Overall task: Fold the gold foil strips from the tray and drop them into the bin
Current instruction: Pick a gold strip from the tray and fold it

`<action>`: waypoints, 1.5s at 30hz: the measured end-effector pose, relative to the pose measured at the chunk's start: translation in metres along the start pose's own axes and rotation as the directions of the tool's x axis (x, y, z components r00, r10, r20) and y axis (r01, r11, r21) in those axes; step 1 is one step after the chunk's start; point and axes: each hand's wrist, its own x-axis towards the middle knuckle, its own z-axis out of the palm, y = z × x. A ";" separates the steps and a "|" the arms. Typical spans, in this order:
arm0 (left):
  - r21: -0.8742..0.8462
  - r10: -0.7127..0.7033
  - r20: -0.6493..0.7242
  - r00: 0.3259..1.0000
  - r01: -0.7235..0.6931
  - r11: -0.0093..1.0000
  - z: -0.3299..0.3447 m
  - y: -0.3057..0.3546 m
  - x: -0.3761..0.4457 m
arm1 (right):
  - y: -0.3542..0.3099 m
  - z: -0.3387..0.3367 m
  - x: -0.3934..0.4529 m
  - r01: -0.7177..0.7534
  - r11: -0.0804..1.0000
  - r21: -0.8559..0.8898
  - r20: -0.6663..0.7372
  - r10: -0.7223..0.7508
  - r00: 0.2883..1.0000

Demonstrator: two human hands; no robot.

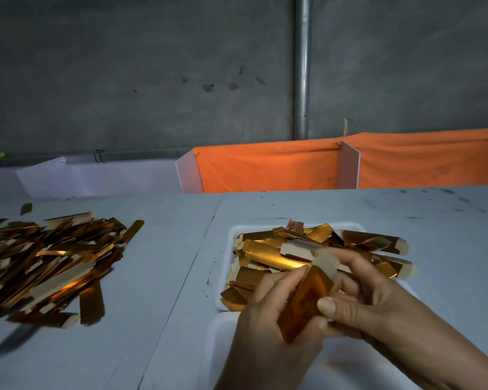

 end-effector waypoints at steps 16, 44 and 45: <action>0.661 0.167 -0.027 0.986 -0.108 0.743 0.013 0.000 0.004 | 0.016 0.004 0.009 -0.037 0.895 -0.445 -0.268 -0.093 0.959; 0.633 0.311 0.056 0.949 -0.275 0.723 0.010 -0.005 0.001 | 0.011 -0.002 0.008 -0.126 0.991 0.050 -0.079 0.130 0.988; 0.629 0.318 0.053 0.947 -0.279 0.725 0.009 -0.006 0.000 | 0.010 -0.002 0.008 -0.116 0.992 0.039 -0.072 0.119 0.990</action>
